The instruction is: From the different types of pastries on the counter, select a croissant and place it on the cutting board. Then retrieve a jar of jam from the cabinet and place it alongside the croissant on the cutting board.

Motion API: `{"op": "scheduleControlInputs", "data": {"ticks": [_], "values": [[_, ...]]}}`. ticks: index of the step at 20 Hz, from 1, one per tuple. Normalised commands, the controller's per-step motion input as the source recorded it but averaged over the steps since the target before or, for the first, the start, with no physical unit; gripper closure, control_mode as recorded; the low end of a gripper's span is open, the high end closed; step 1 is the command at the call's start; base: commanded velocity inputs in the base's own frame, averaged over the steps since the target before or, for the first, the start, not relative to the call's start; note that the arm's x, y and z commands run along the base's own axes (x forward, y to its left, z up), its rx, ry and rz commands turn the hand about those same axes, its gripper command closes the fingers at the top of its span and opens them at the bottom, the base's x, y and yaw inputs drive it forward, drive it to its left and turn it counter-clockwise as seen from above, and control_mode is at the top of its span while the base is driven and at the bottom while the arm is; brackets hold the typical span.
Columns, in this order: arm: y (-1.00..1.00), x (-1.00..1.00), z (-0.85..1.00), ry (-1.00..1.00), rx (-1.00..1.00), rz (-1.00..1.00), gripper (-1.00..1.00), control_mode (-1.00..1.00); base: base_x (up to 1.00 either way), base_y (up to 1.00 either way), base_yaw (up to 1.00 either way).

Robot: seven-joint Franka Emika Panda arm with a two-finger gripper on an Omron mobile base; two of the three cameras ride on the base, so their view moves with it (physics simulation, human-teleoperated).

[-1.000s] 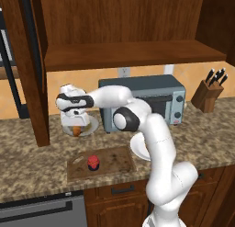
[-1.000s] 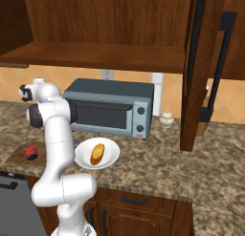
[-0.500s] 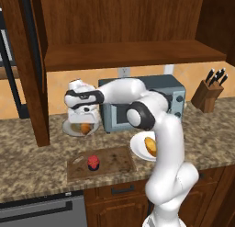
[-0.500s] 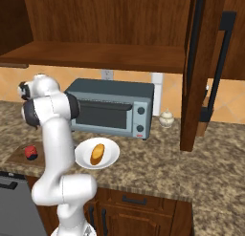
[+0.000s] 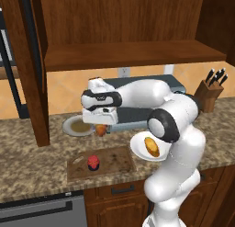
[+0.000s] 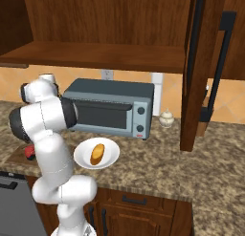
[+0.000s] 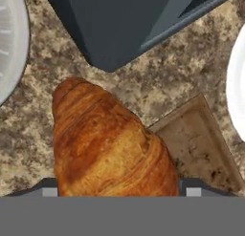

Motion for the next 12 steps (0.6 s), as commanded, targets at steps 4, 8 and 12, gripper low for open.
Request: {"op": "scheduleControlInputs", "data": {"ticks": [4,8,12], "values": [[-0.86,-1.0,-0.21,-0.22,0.22,0.0,1.0,-1.0,0.0,0.0,0.0],[-0.68,-1.0,-0.19,-0.2,0.21,0.0,1.0,-1.0,0.0,0.0,0.0],[-0.16,-0.66,-0.05,-0.07,0.21,-0.02,1.0,-1.0,0.0,0.0,0.0]]}}
